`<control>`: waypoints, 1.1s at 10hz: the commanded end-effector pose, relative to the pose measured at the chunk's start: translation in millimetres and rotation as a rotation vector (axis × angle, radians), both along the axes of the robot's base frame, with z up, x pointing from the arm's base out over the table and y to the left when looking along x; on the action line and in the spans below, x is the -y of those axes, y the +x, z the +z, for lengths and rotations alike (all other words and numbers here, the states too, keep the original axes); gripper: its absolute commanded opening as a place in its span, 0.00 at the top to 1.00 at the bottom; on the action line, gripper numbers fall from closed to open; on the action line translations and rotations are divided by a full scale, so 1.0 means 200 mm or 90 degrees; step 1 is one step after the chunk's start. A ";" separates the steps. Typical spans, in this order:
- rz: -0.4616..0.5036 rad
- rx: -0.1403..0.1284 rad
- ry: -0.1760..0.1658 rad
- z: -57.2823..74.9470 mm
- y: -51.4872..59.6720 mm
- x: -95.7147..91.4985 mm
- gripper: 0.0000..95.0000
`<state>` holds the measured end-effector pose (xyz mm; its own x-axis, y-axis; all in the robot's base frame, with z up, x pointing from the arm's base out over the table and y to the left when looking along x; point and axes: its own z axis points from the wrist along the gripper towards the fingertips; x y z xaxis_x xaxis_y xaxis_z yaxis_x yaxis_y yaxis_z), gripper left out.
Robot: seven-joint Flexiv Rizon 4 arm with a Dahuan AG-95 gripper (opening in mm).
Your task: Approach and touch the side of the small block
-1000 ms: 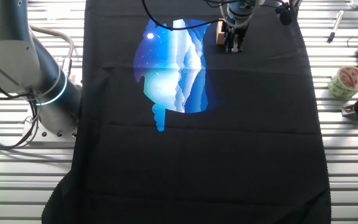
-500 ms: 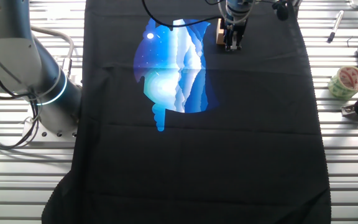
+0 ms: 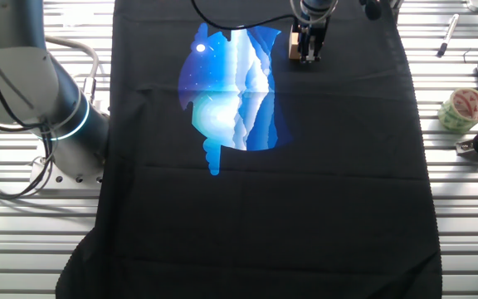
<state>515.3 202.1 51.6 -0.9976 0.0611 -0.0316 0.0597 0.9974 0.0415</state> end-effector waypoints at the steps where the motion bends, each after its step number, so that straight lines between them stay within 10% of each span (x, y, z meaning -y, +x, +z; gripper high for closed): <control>1: 0.000 -0.001 -0.003 0.00 0.00 0.00 1.00; 11: -0.016 0.001 -0.010 -0.01 -0.01 -0.08 1.00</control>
<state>513.8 219.0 49.4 -0.9958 0.0843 -0.0348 0.0834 0.9962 0.0256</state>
